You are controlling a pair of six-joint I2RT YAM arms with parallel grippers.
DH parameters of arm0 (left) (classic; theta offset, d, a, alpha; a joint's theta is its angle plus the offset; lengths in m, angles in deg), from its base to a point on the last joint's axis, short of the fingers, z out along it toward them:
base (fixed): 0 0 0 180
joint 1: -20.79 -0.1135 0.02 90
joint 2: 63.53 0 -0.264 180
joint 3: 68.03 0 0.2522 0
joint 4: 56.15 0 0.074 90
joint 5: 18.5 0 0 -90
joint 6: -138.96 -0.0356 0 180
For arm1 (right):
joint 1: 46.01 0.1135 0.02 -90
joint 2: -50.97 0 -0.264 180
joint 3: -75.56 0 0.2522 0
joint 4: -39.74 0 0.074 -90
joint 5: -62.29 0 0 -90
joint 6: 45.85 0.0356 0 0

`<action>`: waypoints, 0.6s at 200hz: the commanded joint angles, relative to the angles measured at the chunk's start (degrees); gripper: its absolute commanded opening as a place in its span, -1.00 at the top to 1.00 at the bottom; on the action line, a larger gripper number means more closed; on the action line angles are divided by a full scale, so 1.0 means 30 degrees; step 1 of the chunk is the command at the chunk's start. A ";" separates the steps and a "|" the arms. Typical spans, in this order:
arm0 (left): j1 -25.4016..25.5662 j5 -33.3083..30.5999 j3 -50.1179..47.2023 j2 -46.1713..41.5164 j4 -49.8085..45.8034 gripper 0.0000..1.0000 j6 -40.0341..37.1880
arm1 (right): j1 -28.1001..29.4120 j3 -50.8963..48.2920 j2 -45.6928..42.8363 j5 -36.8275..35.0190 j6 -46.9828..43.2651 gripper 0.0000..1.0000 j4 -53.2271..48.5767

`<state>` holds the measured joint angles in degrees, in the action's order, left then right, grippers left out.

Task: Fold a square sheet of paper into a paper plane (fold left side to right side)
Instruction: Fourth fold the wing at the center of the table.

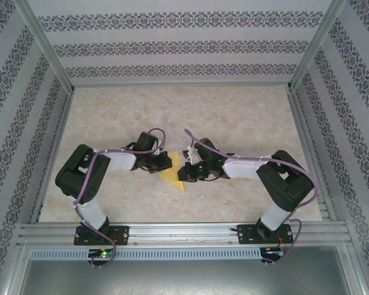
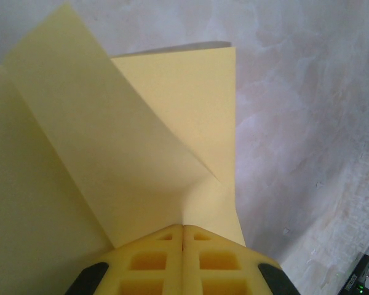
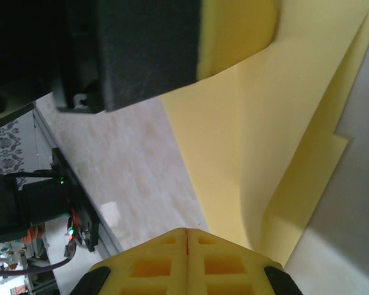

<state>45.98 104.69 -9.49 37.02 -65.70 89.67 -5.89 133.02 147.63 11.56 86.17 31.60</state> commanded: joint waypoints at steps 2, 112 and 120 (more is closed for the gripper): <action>0.0208 -0.1340 -0.0324 0.0140 -0.1765 1.00 -0.0387 | -0.0015 0.0489 0.0709 -0.0608 -0.0387 1.00 0.0114; 0.0215 -0.1335 -0.0049 -0.0022 -0.1884 1.00 -0.0375 | 0.0481 0.0290 0.1961 -0.2386 -0.1055 1.00 -0.2159; 0.0213 -0.1270 -0.0040 -0.0102 -0.1833 0.99 -0.0328 | 0.0566 0.0242 0.2019 -0.2572 -0.1102 1.00 -0.2352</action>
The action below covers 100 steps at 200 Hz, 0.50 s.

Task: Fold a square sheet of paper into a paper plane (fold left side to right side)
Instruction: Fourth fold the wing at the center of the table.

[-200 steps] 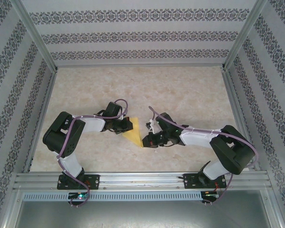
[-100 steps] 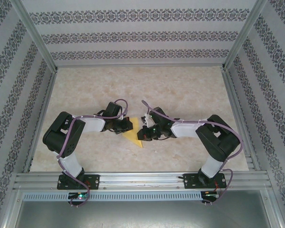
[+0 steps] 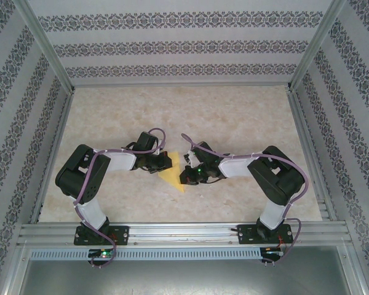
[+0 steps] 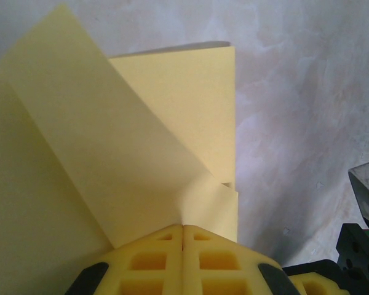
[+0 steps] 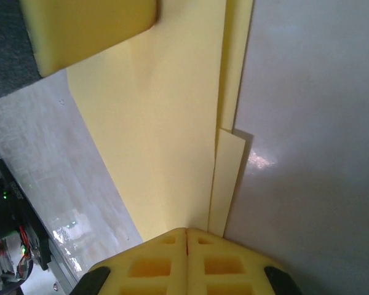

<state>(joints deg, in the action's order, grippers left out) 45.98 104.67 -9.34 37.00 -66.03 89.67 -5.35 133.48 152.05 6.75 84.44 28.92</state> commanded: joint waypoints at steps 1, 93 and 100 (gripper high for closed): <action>0.0215 -0.1267 -0.0092 -0.0104 -0.1713 0.99 -0.0328 | 0.0387 0.0082 0.0552 -0.0983 -0.0533 1.00 -0.1482; 0.0216 -0.0533 -0.0999 -0.3561 0.0011 0.92 -0.0163 | 0.0890 -0.0193 0.0702 -0.4089 -0.1166 1.00 -0.3984; 0.0228 -0.0181 -0.1310 -0.3774 0.0434 0.92 0.0009 | 0.0949 -0.0138 0.0696 -0.4469 -0.1261 1.00 -0.4202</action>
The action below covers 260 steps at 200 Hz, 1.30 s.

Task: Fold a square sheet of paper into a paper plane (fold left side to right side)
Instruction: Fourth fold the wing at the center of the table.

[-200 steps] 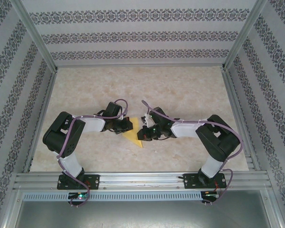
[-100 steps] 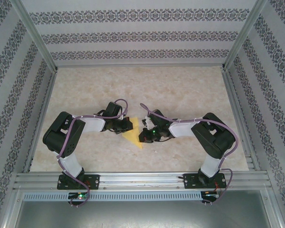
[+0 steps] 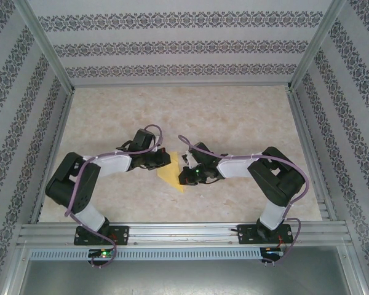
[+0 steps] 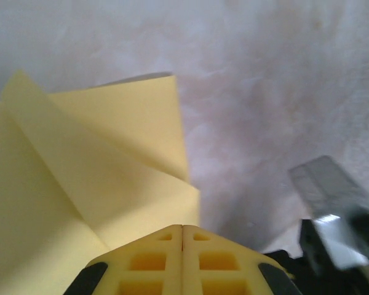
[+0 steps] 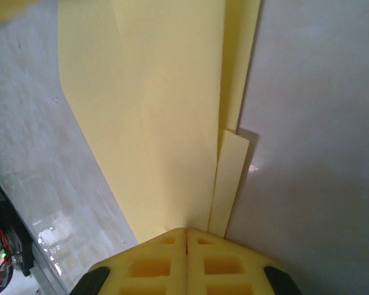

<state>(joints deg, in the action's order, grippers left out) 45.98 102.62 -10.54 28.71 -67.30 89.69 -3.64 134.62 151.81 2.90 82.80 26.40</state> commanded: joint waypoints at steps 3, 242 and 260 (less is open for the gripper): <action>0.0240 0.0649 -0.1089 -0.1101 0.1081 0.93 0.0099 | 0.0412 -0.0496 0.0781 -0.3350 -0.0740 1.00 -0.3471; -0.0057 -0.0630 -0.1465 0.2626 0.2826 0.98 0.0825 | 0.1756 0.1277 0.2466 -0.7581 -0.2098 1.00 -0.8304; -0.0416 -0.0617 -0.1344 0.2787 0.2850 0.98 0.0627 | 0.1757 0.1221 0.2539 -0.7569 -0.2129 1.00 -0.8367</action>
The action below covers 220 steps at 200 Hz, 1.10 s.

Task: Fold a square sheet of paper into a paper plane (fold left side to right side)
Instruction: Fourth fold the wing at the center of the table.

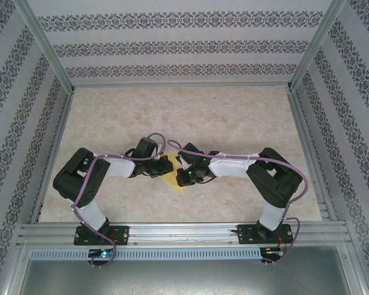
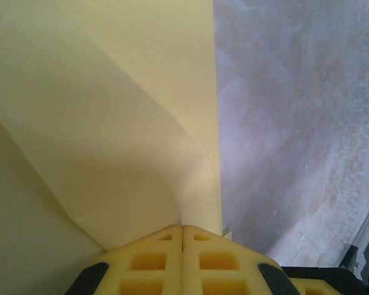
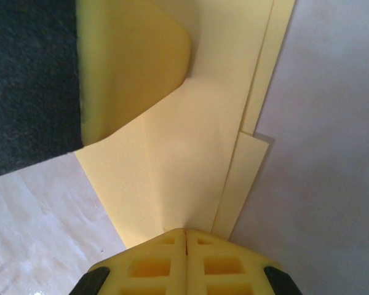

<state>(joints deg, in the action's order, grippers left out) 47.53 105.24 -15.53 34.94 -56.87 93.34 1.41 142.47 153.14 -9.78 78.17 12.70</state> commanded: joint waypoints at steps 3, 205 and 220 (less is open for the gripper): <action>-0.0995 -0.1486 0.0353 0.0726 -0.0647 0.98 -0.0622 | 0.0073 -0.1396 0.2095 -0.3341 -0.0588 1.00 -0.3831; -0.4181 -0.1617 0.3923 0.3007 -0.2442 0.98 -0.2590 | 0.0190 -0.1745 0.2416 -0.2909 -0.0530 1.00 -0.3693; -0.4403 -0.1581 0.4177 0.3256 -0.2383 0.98 -0.2686 | 0.0186 -0.1836 0.2344 -0.2844 -0.0478 1.00 -0.3602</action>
<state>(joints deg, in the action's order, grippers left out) 37.80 108.63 -4.93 42.11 -63.54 88.29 1.51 142.47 153.84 -10.83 77.16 15.28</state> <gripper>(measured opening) 0.044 0.049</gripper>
